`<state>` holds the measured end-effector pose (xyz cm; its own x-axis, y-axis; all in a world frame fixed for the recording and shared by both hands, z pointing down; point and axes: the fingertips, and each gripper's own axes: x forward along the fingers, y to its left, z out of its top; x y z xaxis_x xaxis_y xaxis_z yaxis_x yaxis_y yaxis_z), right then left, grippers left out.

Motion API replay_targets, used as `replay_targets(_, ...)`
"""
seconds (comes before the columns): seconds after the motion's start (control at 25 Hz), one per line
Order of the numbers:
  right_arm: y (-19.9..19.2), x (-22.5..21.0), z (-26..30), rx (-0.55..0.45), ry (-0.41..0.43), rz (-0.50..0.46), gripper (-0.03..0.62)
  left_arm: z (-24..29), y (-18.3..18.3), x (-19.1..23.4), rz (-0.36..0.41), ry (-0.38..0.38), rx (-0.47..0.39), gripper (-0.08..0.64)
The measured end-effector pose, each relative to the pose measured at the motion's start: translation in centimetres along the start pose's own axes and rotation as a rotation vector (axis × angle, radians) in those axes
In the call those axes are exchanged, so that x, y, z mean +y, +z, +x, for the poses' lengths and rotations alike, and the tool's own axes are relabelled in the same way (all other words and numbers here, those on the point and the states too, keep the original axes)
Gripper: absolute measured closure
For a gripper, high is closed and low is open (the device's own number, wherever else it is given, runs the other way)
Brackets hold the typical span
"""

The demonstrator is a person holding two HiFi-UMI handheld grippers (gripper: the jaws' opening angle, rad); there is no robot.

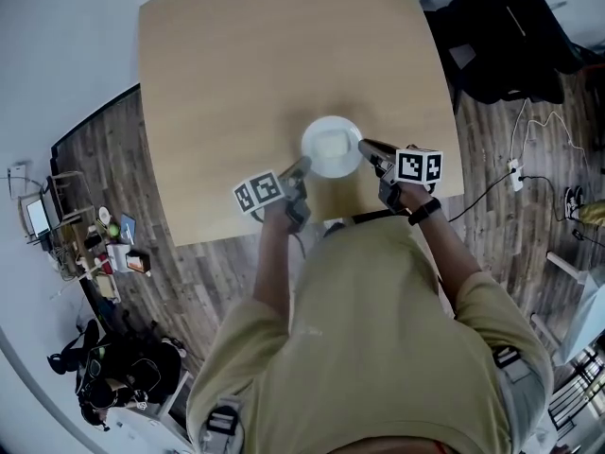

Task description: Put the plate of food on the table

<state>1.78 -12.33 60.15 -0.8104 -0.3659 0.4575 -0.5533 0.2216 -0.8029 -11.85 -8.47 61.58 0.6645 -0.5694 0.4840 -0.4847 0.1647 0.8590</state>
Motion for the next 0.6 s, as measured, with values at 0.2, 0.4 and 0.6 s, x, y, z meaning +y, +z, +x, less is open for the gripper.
replay_targets(0.2, 4.1, -1.4, 2.6, 0.006, 0.004, 0.004, 0.563, 2.6, 3.8, 0.1, 0.006, 0.035, -0.004, 0.534)
replay_targets(0.4, 8.1, -3.2, 5.5, 0.004, 0.012, 0.018, 0.565, 5.7, 7.9, 0.6, 0.002, 0.065, -0.017, 0.532)
replay_targets(0.6, 11.2, -4.6, 7.8, -0.005, 0.004, 0.039, 0.565, 8.2, 11.5, 1.1, 0.018, 0.093, -0.030, 0.531)
